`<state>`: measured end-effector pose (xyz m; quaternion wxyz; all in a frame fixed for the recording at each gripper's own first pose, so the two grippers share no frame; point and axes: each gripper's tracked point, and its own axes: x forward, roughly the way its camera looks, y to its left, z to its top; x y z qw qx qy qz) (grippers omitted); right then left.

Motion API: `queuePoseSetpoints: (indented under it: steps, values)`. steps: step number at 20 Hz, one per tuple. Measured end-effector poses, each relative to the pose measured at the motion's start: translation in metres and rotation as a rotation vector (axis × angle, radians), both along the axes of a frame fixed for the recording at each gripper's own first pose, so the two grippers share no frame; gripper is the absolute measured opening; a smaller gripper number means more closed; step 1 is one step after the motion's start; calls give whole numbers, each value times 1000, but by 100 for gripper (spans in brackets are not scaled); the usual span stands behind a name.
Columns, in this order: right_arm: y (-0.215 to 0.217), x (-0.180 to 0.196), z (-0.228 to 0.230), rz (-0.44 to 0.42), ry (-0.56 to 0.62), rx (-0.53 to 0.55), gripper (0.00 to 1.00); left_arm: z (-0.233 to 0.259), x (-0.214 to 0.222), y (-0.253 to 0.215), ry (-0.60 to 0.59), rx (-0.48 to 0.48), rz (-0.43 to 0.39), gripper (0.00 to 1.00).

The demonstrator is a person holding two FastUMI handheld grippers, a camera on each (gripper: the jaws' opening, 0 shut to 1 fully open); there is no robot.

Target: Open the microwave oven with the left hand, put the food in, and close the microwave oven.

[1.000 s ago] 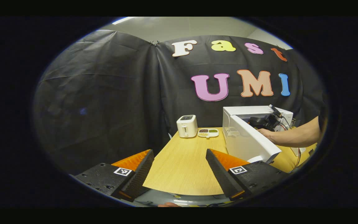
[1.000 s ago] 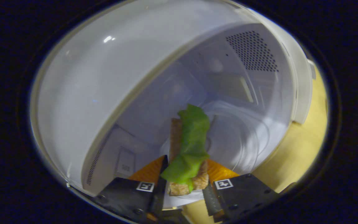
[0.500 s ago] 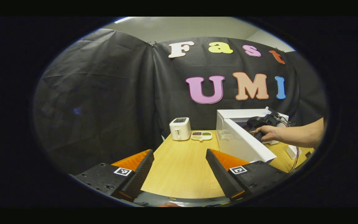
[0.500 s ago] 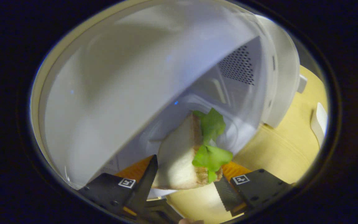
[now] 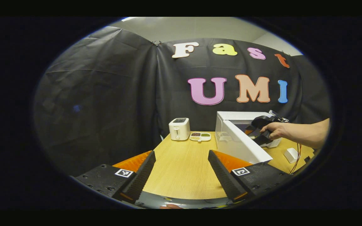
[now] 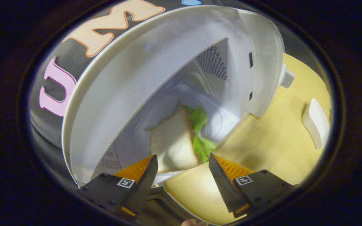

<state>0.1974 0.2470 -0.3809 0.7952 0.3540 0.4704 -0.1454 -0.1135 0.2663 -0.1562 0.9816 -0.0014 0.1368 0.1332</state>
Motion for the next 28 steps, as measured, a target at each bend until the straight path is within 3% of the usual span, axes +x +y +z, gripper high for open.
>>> queuePoseSetpoints:
  steps: [1, 2, 4, 5, 6, 8, 9, 11, 12, 13, 16, 19, 25, 26, 27, 28]
  values:
    - [2, -3, 3, 4, 0, 22, 100, -1, -2, -1, 2, -4, 1, 100]
    - [3, -8, 3, 8, 10, 36, 92, -2, -5, -2, 1, -7, 1, 100]
    - [3, -18, 11, 11, 5, 64, 92, -2, -9, -5, 0, -8, -4, 100]
    - [0, -21, 16, 10, -11, 70, 100, -2, -9, -6, -3, -4, -7, 98]
    - [-3, -26, 23, 16, -27, 73, 92, -3, -9, -7, -3, 0, -11, 100]
    - [-9, -39, 38, 33, -55, 85, 92, -6, -11, -8, 0, 6, -22, 100]
    - [-14, -45, 48, 38, -76, 86, 100, -8, -11, -8, 4, 9, -27, 100]
    - [-27, -54, 71, 48, -141, 80, 100, -10, -13, -12, 7, 15, -44, 98]
    - [-33, -58, 84, 54, -178, 82, 92, -13, -14, -15, 7, 17, -52, 98]
    - [-36, -65, 96, 65, -210, 89, 99, -16, -14, -17, 7, 17, -60, 98]
    - [-52, -82, 138, 110, -349, 76, 99, -23, -7, -24, 1, 13, -93, 98]
    - [-71, -103, 181, 198, -531, -35, 100, -31, 1, -38, 10, 3, -155, 99]
    - [-114, -143, 262, 359, -883, -462, 99, -41, 25, -55, 15, 22, -229, 70]
    - [-121, -146, 275, 377, -921, -535, 89, -40, 29, -52, 12, 38, -215, 48]
    - [-124, -156, 281, 391, -948, -590, 99, -37, 26, -49, 7, 41, -213, 26]
    - [-130, -161, 288, 403, -968, -636, 99, -43, 31, -57, 11, 34, -228, 4]
